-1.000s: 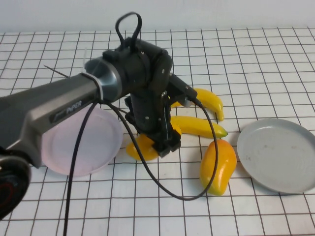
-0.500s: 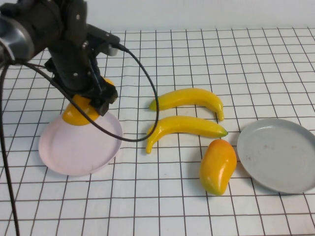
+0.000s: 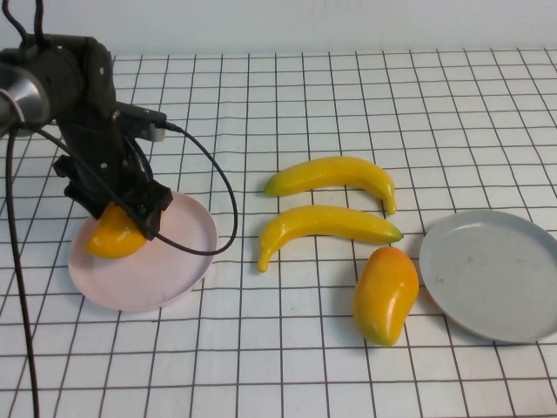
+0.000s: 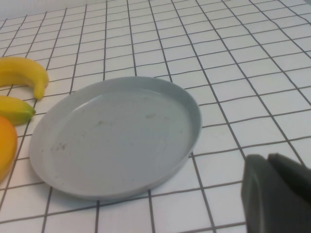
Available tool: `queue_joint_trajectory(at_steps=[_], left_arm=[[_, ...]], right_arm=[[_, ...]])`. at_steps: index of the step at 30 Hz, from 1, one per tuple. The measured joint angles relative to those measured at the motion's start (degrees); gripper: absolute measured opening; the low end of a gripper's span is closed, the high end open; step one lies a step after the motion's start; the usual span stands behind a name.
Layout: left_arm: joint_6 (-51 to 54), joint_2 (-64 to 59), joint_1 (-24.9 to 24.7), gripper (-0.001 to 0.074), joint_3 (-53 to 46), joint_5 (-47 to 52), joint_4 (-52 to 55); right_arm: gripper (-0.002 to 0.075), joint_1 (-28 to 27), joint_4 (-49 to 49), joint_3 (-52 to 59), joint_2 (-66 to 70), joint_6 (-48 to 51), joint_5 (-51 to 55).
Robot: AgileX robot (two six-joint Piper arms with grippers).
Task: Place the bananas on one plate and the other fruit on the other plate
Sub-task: Put one type of fruit in the left plate
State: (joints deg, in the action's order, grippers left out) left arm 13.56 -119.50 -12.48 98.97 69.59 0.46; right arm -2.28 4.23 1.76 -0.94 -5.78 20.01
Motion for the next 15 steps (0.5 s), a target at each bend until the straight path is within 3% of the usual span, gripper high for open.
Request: queue_joint_trajectory(at_steps=[15], left_arm=[[2.4, 3.8, 0.0, 0.0536, 0.0, 0.1, -1.2]], right_arm=[[-0.0016, 0.0, 0.0, 0.0, 0.0, 0.0, 0.0]])
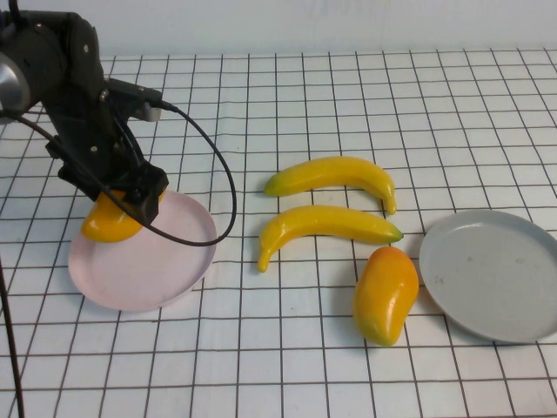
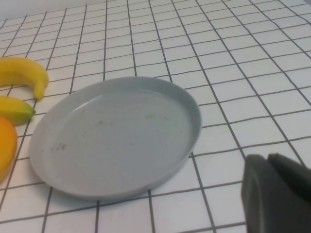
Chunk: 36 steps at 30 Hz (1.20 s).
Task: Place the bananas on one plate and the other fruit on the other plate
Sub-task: Put one type of fruit in the left plate
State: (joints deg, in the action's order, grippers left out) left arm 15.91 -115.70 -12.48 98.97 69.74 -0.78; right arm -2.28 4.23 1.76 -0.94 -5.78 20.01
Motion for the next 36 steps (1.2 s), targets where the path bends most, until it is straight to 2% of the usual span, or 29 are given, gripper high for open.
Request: queue_joint_trajectory(at_steps=[24, 29, 36], left_arm=[[1.2, -0.3, 0.1, 0.0536, 0.0, 0.1, -1.0], [1.1, -0.3, 3.0, 0.0537, -0.1, 0.1, -5.0], [3.2, -0.3, 5.7, 0.0665, -2.9, 0.1, -8.9]], right_arm=[[-0.0017, 0.0, 0.0, 0.0, 0.0, 0.0, 0.0], [-0.0016, 0.0, 0.0, 0.0, 0.0, 0.0, 0.0], [-0.0016, 0.0, 0.0, 0.0, 0.0, 0.0, 0.0]])
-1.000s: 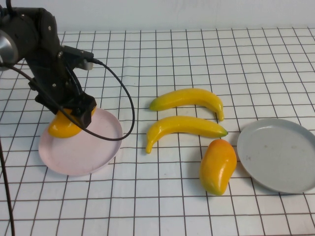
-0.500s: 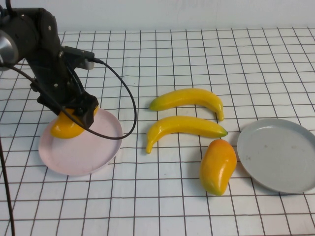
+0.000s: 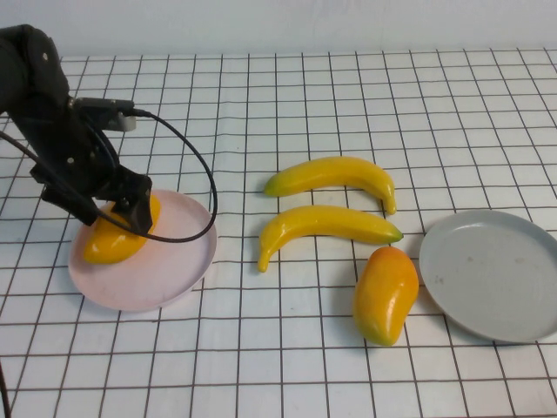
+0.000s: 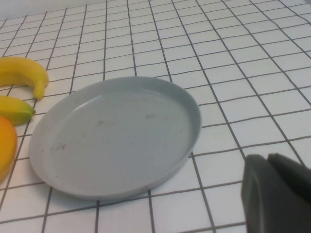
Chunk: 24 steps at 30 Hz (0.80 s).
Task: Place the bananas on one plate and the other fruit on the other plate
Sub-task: Put one type of fruit in the left plate
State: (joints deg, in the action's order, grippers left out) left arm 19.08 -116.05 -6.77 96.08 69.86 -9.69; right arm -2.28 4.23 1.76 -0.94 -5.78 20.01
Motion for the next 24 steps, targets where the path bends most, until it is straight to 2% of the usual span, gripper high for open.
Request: queue_joint_trajectory(at_steps=[6, 11, 14, 21, 24], left_arm=[[0.0, 0.0, -0.1, 0.0668, -0.7, 0.0, -2.8], [-2.1, 2.6, -5.3, 0.0668, -0.8, 0.0, -3.0], [-7.2, 4.1, -12.6, 0.0668, -0.8, 0.0, 3.2], [-15.5, 4.5, -33.4, 0.0668, 0.6, -2.1, 14.9], [-19.1, 4.4, -39.4, 0.0668, 2.2, -6.3, 19.0]], right_arm=[[-0.0016, 0.0, 0.0, 0.0, 0.0, 0.0, 0.0], [-0.0016, 0.0, 0.0, 0.0, 0.0, 0.0, 0.0], [-0.0016, 0.0, 0.0, 0.0, 0.0, 0.0, 0.0], [-0.0016, 0.0, 0.0, 0.0, 0.0, 0.0, 0.0], [-0.0016, 0.0, 0.0, 0.0, 0.0, 0.0, 0.0]])
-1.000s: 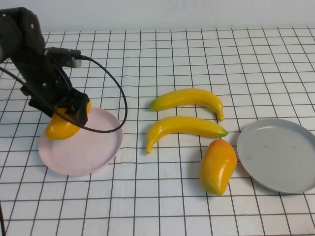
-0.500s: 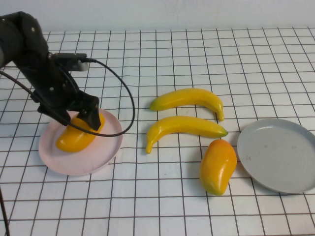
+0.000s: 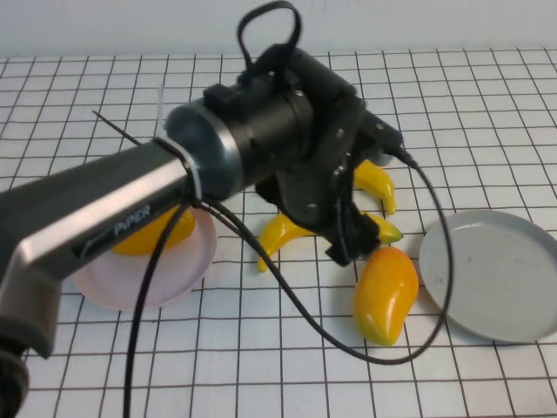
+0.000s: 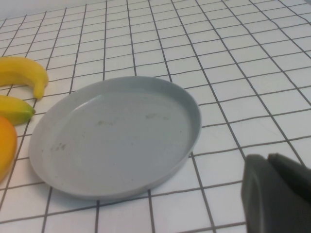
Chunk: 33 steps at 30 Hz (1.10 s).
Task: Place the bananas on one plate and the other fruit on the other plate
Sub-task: Put one type of fruit in the left plate
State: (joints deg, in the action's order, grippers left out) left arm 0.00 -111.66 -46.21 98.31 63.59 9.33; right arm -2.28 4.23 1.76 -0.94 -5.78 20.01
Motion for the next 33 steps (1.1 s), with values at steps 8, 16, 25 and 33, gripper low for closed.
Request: queue_joint_trajectory(at_steps=[8, 16, 25, 33], left_arm=[[-4.0, -4.8, -4.6, 0.0668, 2.6, -3.6, -4.8], [-2.7, -10.8, -4.9, 0.0668, 2.6, -6.0, -12.7], [0.5, -14.1, -5.0, 0.0661, 3.2, -6.5, -15.1], [1.2, -12.4, -5.0, 0.0549, 5.4, -3.1, -12.5]], right_arm=[[-0.0017, 0.0, 0.0, 0.0, 0.0, 0.0, 0.0], [-0.0017, 0.0, 0.0, 0.0, 0.0, 0.0, 0.0], [-0.0016, 0.0, 0.0, 0.0, 0.0, 0.0, 0.0], [-0.0016, 0.0, 0.0, 0.0, 0.0, 0.0, 0.0]])
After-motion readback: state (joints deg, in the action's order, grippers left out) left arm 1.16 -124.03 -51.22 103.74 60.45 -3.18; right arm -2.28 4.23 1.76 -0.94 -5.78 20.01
